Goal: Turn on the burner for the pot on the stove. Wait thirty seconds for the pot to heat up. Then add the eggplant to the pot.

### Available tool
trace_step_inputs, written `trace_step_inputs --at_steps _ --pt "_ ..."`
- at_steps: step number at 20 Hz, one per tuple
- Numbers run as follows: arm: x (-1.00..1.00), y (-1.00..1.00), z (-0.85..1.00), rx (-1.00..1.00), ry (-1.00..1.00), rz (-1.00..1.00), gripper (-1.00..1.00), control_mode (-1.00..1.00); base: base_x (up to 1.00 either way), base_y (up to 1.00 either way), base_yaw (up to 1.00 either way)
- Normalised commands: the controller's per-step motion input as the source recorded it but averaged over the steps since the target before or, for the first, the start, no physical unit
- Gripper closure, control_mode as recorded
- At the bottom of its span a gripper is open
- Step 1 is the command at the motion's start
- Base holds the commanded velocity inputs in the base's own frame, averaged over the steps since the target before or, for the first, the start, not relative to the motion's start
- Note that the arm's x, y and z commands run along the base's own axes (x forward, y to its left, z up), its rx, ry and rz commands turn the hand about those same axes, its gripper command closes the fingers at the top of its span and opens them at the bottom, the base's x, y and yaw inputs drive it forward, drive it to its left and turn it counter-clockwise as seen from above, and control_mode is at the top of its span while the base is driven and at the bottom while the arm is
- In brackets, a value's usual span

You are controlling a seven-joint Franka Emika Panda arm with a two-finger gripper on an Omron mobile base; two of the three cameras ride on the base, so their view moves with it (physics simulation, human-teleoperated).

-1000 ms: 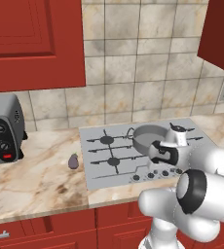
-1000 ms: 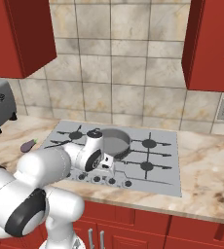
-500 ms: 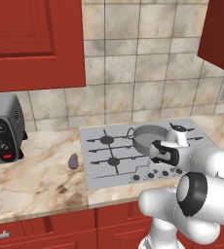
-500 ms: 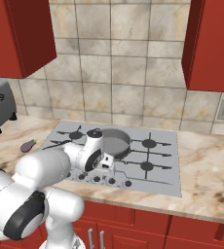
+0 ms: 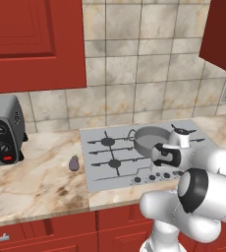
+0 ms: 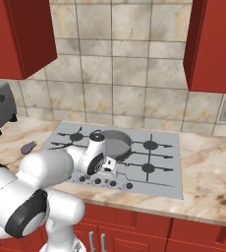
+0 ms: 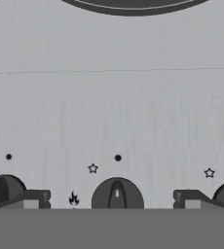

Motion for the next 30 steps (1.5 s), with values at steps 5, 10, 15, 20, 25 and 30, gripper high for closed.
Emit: trace_step_inputs --at_steps 5,10,15,20,25,30 --pt "0.00 -0.02 0.00 0.00 0.00 0.00 -1.00 -1.00 0.00 0.00 0.00" --pt "0.00 0.00 -0.03 0.00 0.00 0.00 -1.00 -1.00 0.00 0.00 0.00" --pt "0.00 0.00 -0.19 0.00 0.05 0.00 -1.00 -1.00 0.00 0.00 0.00" --pt "0.00 0.00 -0.04 0.00 0.03 0.00 1.00 -1.00 0.00 0.00 0.00" --pt "-0.01 0.00 0.00 0.00 0.00 0.00 1.00 -1.00 0.00 0.00 0.00" --pt "-0.21 0.00 0.00 0.00 0.00 0.00 1.00 -1.00 0.00 0.00 0.00"
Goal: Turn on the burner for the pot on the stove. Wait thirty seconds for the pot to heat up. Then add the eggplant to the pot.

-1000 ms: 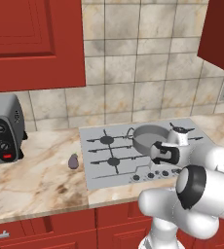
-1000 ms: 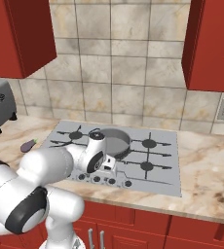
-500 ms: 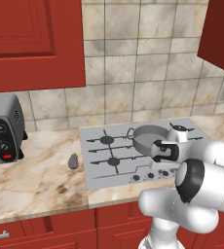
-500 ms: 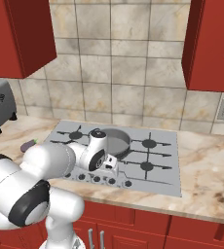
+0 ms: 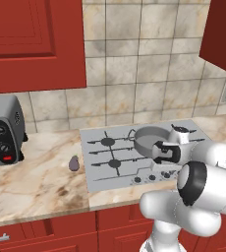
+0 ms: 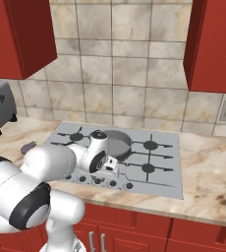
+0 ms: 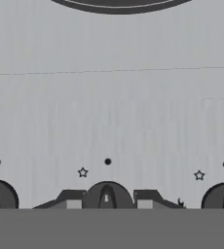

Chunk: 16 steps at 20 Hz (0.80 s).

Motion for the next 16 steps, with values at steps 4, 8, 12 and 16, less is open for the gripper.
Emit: trace_step_inputs --at_steps 4,8,12,16 --pt "-0.38 0.00 -0.04 0.00 0.00 0.06 1.00 -1.00 0.00 0.00 0.00" --pt "-0.48 0.00 -0.13 0.00 -0.01 0.22 1.00 -1.00 0.00 0.00 0.00" --pt "-0.50 0.00 -0.17 -0.02 -0.03 0.32 1.00 -1.00 0.00 0.00 0.00" --pt "-0.49 0.00 -0.25 -0.04 -0.04 0.38 1.00 -1.00 0.00 0.00 0.00"
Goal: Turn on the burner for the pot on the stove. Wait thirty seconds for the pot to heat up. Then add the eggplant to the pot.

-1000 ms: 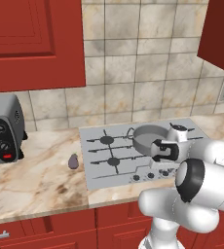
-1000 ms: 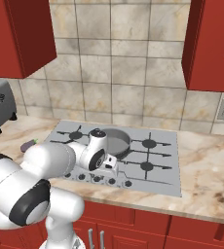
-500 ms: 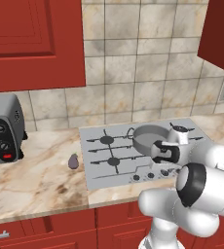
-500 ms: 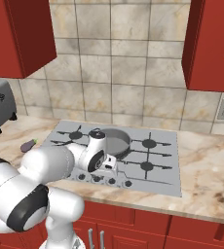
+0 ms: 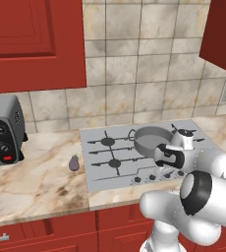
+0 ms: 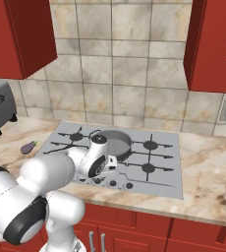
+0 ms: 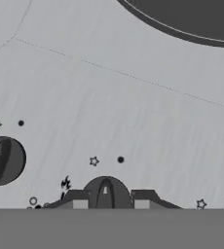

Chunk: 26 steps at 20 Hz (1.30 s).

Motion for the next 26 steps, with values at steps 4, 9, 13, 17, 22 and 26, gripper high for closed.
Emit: trace_step_inputs --at_steps 4,9,13,17,22,26 --pt "-0.44 0.00 -0.38 -0.08 -0.01 0.43 1.00 -1.00 0.00 0.00 0.00" --pt "-0.49 0.00 -0.45 -0.09 0.00 0.44 1.00 -1.00 0.00 0.00 0.00" --pt "-0.59 0.00 -0.41 -0.07 0.00 0.45 1.00 -1.00 0.00 0.00 0.00" --pt "-0.75 0.00 -0.41 -0.06 0.00 0.47 1.00 -1.00 0.00 0.00 0.00" --pt "-0.78 0.00 -0.36 -0.04 0.00 0.47 1.00 -1.00 0.00 0.00 0.00" --pt "-0.64 0.00 -0.23 -0.01 0.00 0.46 1.00 -1.00 0.00 0.00 0.00"
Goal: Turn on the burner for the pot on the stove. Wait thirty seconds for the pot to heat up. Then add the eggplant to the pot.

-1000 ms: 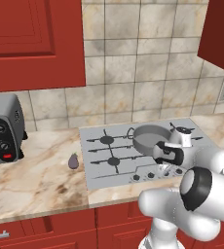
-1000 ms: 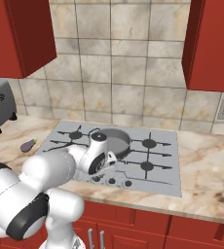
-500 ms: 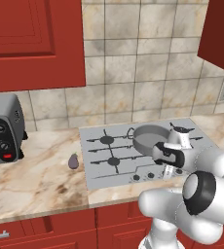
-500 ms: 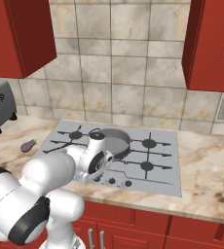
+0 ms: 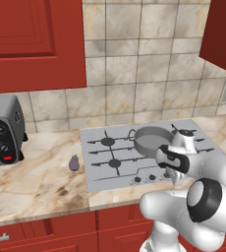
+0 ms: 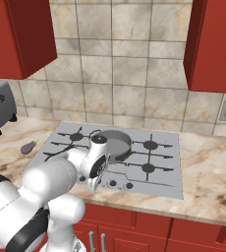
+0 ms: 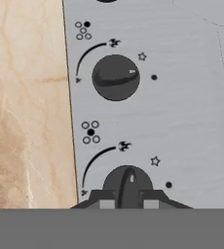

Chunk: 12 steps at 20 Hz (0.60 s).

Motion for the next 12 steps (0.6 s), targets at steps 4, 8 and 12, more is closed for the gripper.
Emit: trace_step_inputs --at_steps 4,8,12 --pt "-0.49 0.00 -0.20 0.00 0.00 0.44 1.00 -1.00 0.00 0.00 0.00" --pt "-0.15 0.00 -0.01 0.00 0.00 0.27 -1.00 -1.00 0.00 0.00 0.00" --pt "-0.02 0.00 0.07 0.00 -0.01 0.02 -1.00 -1.00 0.00 0.00 0.00"
